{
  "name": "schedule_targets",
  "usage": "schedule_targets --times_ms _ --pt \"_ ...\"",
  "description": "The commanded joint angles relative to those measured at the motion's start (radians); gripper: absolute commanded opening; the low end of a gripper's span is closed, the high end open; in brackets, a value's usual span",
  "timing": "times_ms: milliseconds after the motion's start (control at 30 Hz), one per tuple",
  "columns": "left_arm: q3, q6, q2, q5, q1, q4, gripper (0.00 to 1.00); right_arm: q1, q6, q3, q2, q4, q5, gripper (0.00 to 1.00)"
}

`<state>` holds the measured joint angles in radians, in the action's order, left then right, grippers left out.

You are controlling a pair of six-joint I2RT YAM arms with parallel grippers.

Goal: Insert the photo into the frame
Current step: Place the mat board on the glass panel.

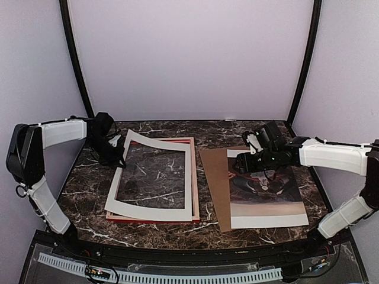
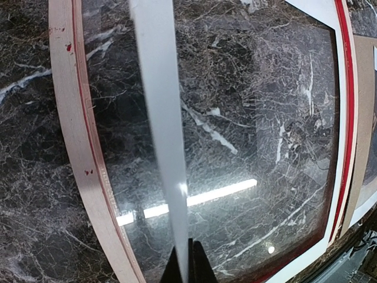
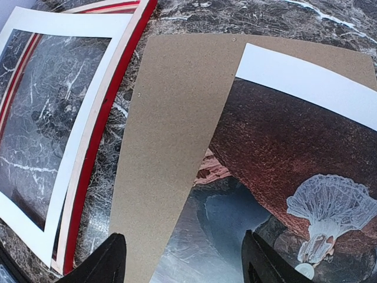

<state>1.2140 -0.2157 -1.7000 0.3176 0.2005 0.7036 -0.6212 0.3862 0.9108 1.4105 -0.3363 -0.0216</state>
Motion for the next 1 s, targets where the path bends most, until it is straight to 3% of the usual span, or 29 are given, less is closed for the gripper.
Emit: schedule_targets --times_ms 0,967 --pt "0.022 -0.005 -0.009 -0.018 -0.006 -0.025 0.0 -0.005 -0.004 -0.001 0.014 0.037 0.017 0.68" --pt "-0.076 -0.074 0.006 0.045 -0.026 -0.152 0.0 -0.005 0.009 -0.003 0.057 0.033 0.017 0.68"
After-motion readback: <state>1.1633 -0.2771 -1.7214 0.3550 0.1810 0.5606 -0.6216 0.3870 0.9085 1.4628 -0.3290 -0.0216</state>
